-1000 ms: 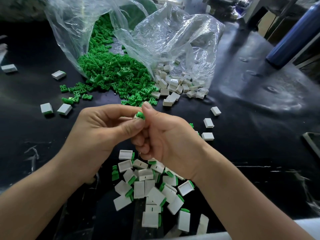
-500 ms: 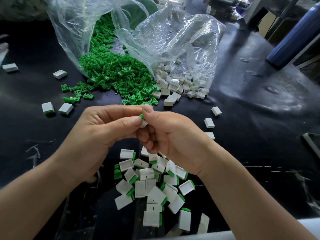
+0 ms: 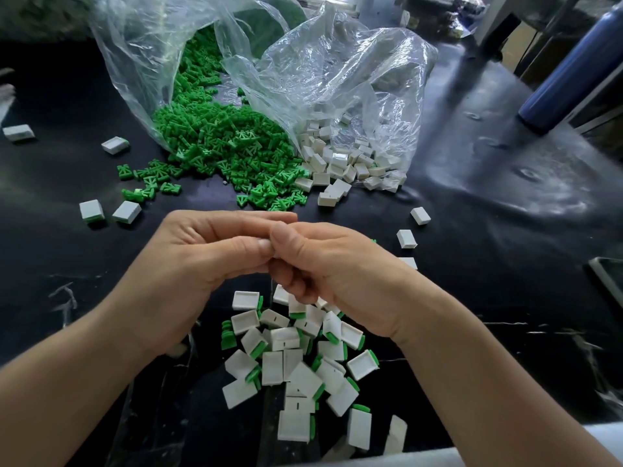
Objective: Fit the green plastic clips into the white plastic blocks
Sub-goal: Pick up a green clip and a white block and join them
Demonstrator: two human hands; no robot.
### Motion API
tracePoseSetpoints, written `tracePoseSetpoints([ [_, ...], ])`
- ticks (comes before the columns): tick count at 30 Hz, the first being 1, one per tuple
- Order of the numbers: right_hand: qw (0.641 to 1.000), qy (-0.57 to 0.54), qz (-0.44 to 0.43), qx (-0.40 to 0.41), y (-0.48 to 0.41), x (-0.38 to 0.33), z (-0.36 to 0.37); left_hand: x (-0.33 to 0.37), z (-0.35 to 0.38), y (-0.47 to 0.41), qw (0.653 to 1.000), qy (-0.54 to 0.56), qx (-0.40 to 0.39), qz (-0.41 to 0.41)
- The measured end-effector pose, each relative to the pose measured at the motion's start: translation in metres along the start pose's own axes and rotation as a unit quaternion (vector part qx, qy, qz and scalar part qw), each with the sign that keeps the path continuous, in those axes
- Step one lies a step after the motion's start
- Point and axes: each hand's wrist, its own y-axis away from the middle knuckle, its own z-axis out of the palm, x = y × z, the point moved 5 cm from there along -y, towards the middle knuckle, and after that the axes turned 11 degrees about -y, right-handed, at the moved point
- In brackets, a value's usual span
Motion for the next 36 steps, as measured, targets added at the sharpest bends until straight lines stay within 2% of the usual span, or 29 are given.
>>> tracePoseSetpoints([
  [4, 1.0, -0.004, -0.002, 0.018, -0.003, 0.003, 0.0, -0.006, -0.003, -0.001, 1.0, 0.008, 0.011, -0.022],
  [10, 0.995, 0.062, -0.028, 0.072, -0.007, 0.007, 0.0, -0.007, -0.003, -0.001, 0.998, 0.046, 0.018, -0.025],
  [20, 0.986, 0.137, -0.054, 0.082, -0.006, 0.002, 0.001, -0.011, -0.005, -0.002, 0.997, 0.058, 0.025, -0.036],
  [36, 0.984, 0.146, -0.048, 0.091, -0.005, 0.004, 0.004, -0.012, -0.005, -0.002, 0.996, 0.07, 0.032, -0.045],
])
